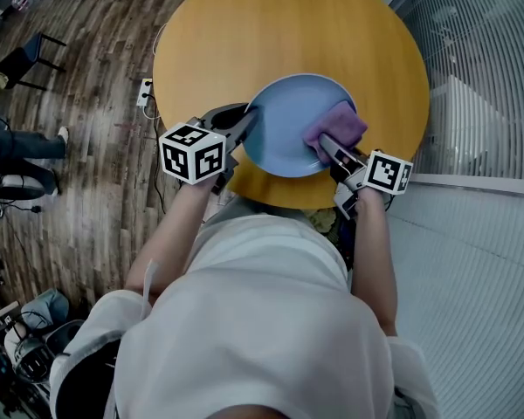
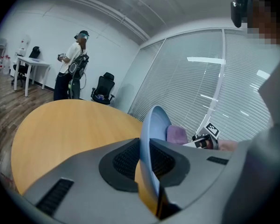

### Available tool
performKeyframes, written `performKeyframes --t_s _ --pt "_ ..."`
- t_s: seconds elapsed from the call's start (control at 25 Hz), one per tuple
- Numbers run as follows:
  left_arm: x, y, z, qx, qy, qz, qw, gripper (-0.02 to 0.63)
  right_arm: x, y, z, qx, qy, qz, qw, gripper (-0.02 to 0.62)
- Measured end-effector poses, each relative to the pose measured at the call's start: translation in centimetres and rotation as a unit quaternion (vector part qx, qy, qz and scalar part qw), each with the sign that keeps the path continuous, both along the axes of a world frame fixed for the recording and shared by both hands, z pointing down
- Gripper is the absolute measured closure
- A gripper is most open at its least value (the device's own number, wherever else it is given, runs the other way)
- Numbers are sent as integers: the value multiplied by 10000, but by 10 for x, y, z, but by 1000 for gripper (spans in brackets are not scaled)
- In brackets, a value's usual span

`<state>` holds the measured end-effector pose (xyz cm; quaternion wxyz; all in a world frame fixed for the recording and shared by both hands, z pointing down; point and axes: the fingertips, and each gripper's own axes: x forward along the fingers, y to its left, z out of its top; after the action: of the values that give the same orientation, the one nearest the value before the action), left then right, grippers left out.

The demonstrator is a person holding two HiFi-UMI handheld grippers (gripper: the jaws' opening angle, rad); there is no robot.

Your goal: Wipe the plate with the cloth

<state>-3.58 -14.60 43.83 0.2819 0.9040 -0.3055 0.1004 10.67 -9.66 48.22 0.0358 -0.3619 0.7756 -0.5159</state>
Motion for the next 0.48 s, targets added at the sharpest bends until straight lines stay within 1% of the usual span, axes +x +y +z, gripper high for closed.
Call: performKeyframes --t_s 0.12,0.28,0.48 --pt "4 3 -4 97 9 43 9999 566 -5 2 -2 -23 -53 -115 9999 508" --pt "9 5 -5 109 27 95 9999 566 -8 1 -4 -16 -124 -229 9997 508" --pt "18 10 -6 98 -4 170 9998 565 -19 4 -7 6 -21 -579 9983 508"
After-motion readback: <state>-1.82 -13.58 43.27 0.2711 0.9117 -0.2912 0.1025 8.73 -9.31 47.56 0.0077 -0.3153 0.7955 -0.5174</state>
